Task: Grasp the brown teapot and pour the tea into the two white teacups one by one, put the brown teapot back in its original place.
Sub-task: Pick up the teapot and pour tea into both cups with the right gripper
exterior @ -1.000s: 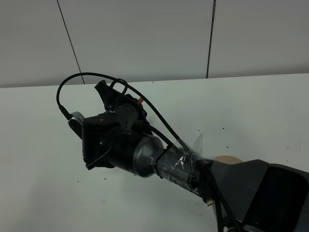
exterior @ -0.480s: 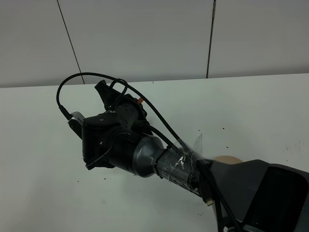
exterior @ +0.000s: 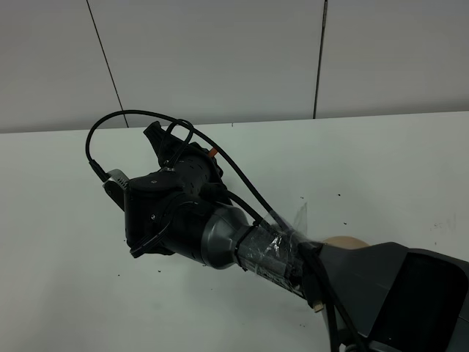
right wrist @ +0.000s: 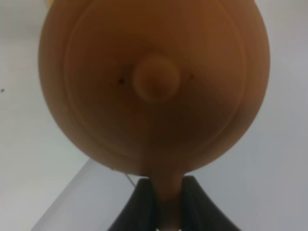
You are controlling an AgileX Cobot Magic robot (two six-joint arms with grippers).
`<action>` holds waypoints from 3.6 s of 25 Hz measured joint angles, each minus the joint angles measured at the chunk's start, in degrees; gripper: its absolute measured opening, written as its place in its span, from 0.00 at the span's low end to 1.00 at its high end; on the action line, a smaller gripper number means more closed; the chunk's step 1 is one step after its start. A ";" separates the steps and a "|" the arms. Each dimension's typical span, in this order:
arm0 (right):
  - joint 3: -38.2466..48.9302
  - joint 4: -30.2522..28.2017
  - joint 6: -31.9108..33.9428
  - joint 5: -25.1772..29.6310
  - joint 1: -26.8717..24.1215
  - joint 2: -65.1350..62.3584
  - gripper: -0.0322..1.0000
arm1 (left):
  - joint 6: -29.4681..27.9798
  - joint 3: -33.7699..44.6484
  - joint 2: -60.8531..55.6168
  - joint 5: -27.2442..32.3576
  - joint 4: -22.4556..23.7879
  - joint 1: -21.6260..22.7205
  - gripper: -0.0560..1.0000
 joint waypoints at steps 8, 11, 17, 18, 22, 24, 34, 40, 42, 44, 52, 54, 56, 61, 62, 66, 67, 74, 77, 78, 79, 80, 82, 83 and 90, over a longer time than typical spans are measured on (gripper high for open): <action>0.00 -0.31 -0.05 0.00 0.00 0.00 0.12 | 0.00 0.00 0.00 0.00 0.00 0.00 0.28; 0.00 -0.84 -0.05 0.00 0.11 0.00 0.12 | 0.00 0.00 0.00 0.00 0.00 0.00 0.28; 0.00 -1.53 -0.32 0.00 0.16 0.00 0.12 | 0.00 0.00 0.00 0.00 0.00 0.00 0.28; 0.00 -1.53 -0.57 0.00 0.16 0.00 0.12 | 0.00 0.00 0.00 0.00 0.00 0.00 0.28; 0.00 -1.53 -0.90 0.00 0.26 0.00 0.12 | 0.00 0.00 0.00 0.00 0.00 0.00 0.28; 0.00 -1.53 -0.94 0.00 0.46 0.00 0.12 | 0.00 0.00 0.00 0.00 0.00 0.00 0.28; 0.00 -1.88 -1.37 -0.02 0.86 0.00 0.12 | 0.00 0.00 0.00 0.00 0.00 0.00 0.28; 0.00 -1.88 -1.51 0.08 0.86 0.00 0.12 | 0.00 0.00 0.00 0.00 0.00 0.00 0.28; 0.00 -1.88 -1.51 0.19 0.86 0.00 0.12 | 0.00 0.00 0.00 0.00 0.00 0.00 0.28; 0.00 -1.88 -1.51 0.19 0.86 0.00 0.12 | 0.00 0.00 0.00 0.00 0.00 0.00 0.28; 0.00 -1.88 -1.53 0.26 0.86 0.00 0.12 | 0.00 0.00 0.00 0.00 0.00 0.00 0.28; 0.00 -1.88 -1.53 0.32 0.86 0.00 0.12 | 0.00 0.00 0.00 0.00 0.00 0.00 0.28; 0.00 -1.93 -1.53 0.42 0.86 0.00 0.12 | 0.00 0.00 0.00 0.00 0.00 0.00 0.28; 0.00 -1.94 -1.63 0.42 0.86 0.00 0.12 | 0.00 0.00 0.00 0.00 0.00 0.00 0.28; 0.00 -1.94 -1.57 0.42 0.86 0.00 0.12 | 0.00 0.00 0.00 0.00 0.00 0.00 0.28; 0.00 -1.99 -0.87 0.44 0.86 0.00 0.12 | 0.00 0.00 0.00 0.00 0.00 0.00 0.28; 0.00 -1.99 -0.77 0.44 0.86 0.00 0.12 | 0.00 0.00 0.00 0.00 0.00 0.00 0.28; 0.00 -1.44 -0.07 0.44 0.86 0.00 0.12 | 0.00 0.00 0.00 0.00 0.00 0.00 0.28; 0.00 -1.33 0.65 0.44 0.86 0.00 0.12 | 0.00 0.00 0.00 0.00 0.00 0.00 0.28; 0.00 -1.09 0.94 0.44 0.86 0.00 0.12 | 0.00 0.00 0.00 0.00 0.00 0.00 0.28; 0.00 -0.75 1.06 0.44 0.86 0.00 0.12 | 0.00 0.00 0.00 0.00 0.00 0.00 0.28; 0.00 -0.36 1.20 0.44 0.86 0.00 0.12 | 0.00 0.00 0.00 0.00 0.00 0.00 0.28; 0.00 0.45 1.33 0.44 0.86 0.00 0.12 | 0.00 0.00 0.00 0.00 0.00 0.00 0.28; 0.00 0.78 1.49 0.51 0.86 0.00 0.12 | 0.00 0.00 0.00 0.00 0.00 0.00 0.28; 0.00 4.88 2.41 1.92 0.65 -0.50 0.12 | 0.00 0.00 0.00 0.00 0.00 0.00 0.28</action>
